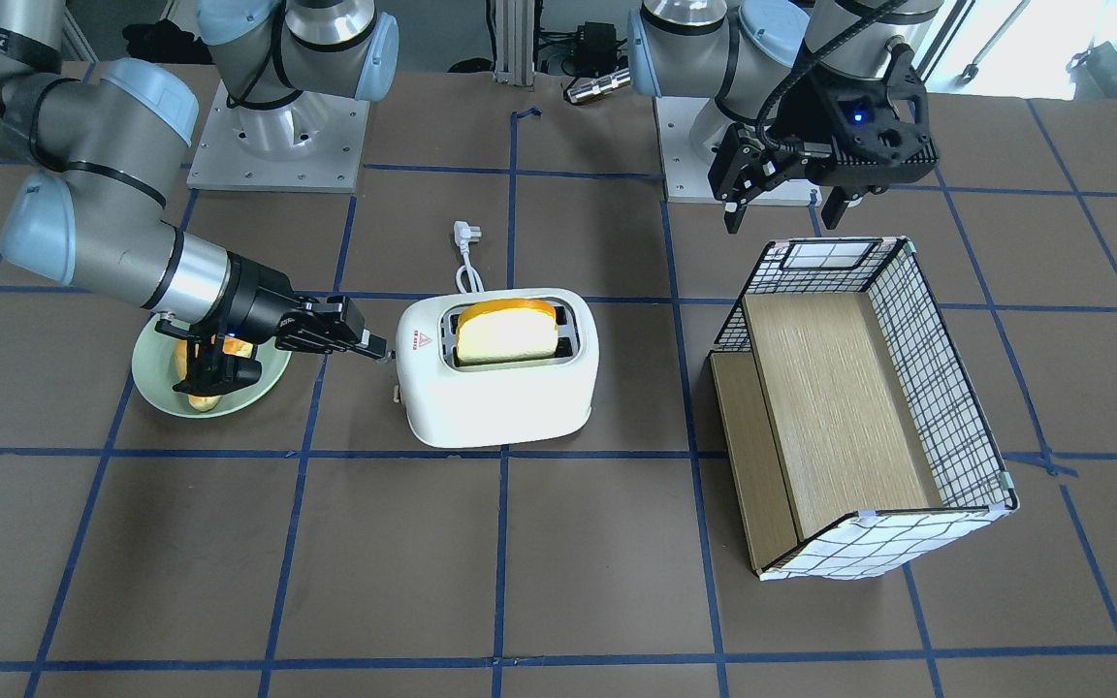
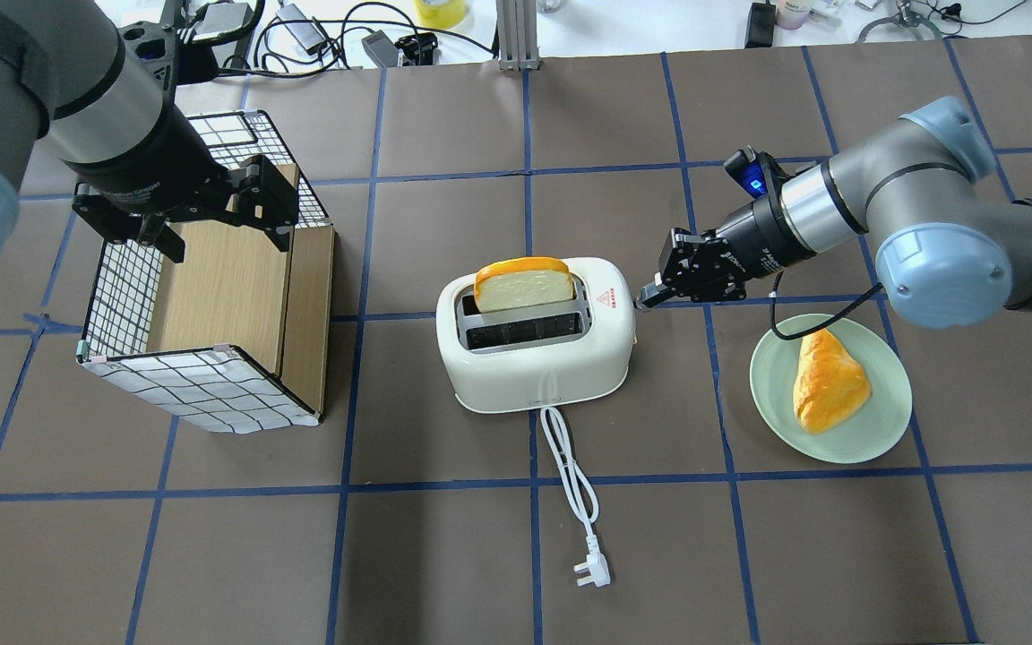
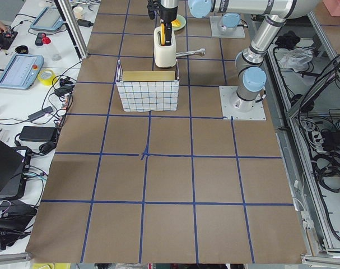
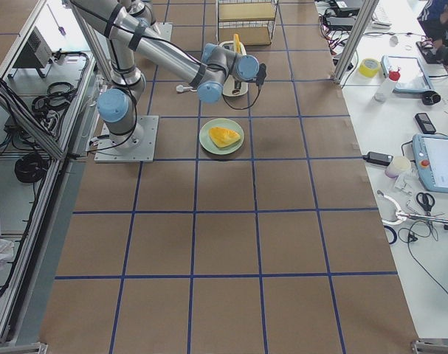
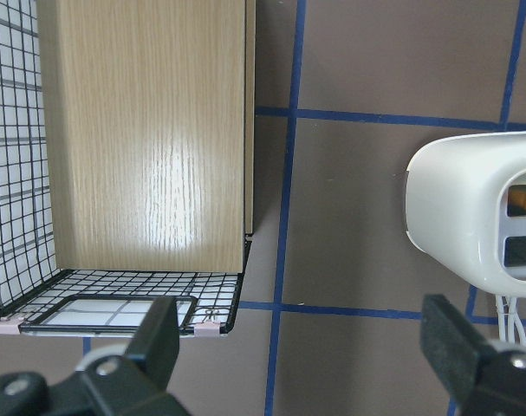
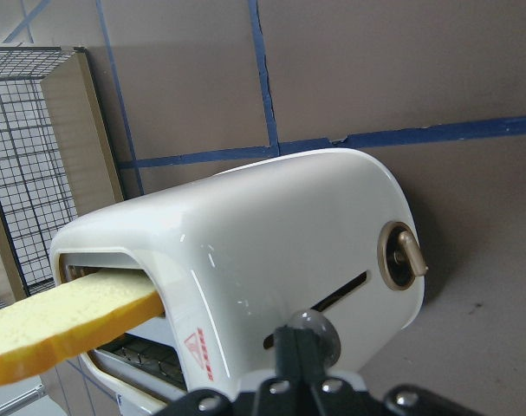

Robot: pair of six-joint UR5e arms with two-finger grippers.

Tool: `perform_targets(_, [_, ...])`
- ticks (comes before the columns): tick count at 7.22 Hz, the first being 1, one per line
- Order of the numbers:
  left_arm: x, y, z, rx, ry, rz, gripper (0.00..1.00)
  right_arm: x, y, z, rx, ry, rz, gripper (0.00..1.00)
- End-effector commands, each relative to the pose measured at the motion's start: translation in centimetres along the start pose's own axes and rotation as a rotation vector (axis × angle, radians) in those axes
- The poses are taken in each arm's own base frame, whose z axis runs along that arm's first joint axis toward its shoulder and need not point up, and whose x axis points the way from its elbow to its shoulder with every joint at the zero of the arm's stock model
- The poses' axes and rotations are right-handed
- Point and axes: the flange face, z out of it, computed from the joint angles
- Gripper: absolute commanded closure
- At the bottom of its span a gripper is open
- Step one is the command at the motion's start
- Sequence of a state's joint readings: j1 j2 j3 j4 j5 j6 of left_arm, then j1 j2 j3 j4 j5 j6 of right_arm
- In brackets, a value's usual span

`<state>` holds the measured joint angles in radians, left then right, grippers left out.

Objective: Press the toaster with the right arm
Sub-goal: 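Press the toaster lever down with the right gripper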

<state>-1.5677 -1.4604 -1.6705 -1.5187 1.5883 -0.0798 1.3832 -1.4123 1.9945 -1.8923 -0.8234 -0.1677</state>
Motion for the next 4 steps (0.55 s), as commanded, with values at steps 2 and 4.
perform_targets(2, [-0.01,0.00,0.00,0.000,-0.001,0.000,0.00,0.77,-0.38,0.73,-0.014,0.003,0.008,1.00])
perform_targets(4, [0.01,0.00,0.00,0.000,0.001,0.000,0.00,1.34,-1.08,1.18,-0.003,0.008,-0.003,1.00])
